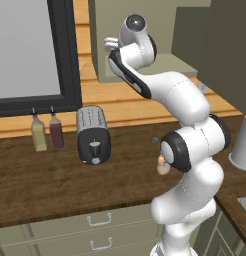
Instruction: Put the shaker and condiment bottle from the counter next to their counterparts in the cabinet.
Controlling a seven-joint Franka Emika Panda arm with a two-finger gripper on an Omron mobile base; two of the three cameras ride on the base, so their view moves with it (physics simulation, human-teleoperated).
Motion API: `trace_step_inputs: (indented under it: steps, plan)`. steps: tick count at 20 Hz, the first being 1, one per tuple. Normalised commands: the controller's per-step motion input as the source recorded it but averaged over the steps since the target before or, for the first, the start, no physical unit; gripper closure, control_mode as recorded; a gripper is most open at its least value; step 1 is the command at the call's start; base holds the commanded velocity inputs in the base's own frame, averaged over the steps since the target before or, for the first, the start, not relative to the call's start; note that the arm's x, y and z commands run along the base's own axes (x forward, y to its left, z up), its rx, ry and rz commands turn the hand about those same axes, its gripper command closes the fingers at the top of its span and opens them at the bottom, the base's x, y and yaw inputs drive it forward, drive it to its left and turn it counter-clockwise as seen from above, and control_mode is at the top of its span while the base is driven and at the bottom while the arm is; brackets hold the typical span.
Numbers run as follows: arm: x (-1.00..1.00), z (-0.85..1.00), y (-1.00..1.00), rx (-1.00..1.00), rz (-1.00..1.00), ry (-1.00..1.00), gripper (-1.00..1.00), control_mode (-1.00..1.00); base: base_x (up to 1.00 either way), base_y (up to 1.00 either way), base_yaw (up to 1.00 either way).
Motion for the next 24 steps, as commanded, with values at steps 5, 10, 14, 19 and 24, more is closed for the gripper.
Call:
trace_step_inputs:
  steps: [5,10,14,19,24]
  plan:
    - [0.14,-0.11,0.00,0.00,-0.06,0.01,-1.00,-1.00,0.00,0.00,0.00]
    - [0.19,-0.07,0.00,0.00,-0.05,0.00,-1.00,-1.00,0.00,0.00,0.00]
    - [0.23,-0.05,0.00,0.00,-0.05,0.00,-1.00,-1.00,0.00,0.00,0.00]
    - [0.23,-0.02,0.00,0.00,-0.05,0.00,-1.00,-1.00,0.00,0.00,0.00]
    - [0.12,0.00,0.00,0.00,-0.04,0.00,-1.00,-1.00,0.00,0.00,0.00]
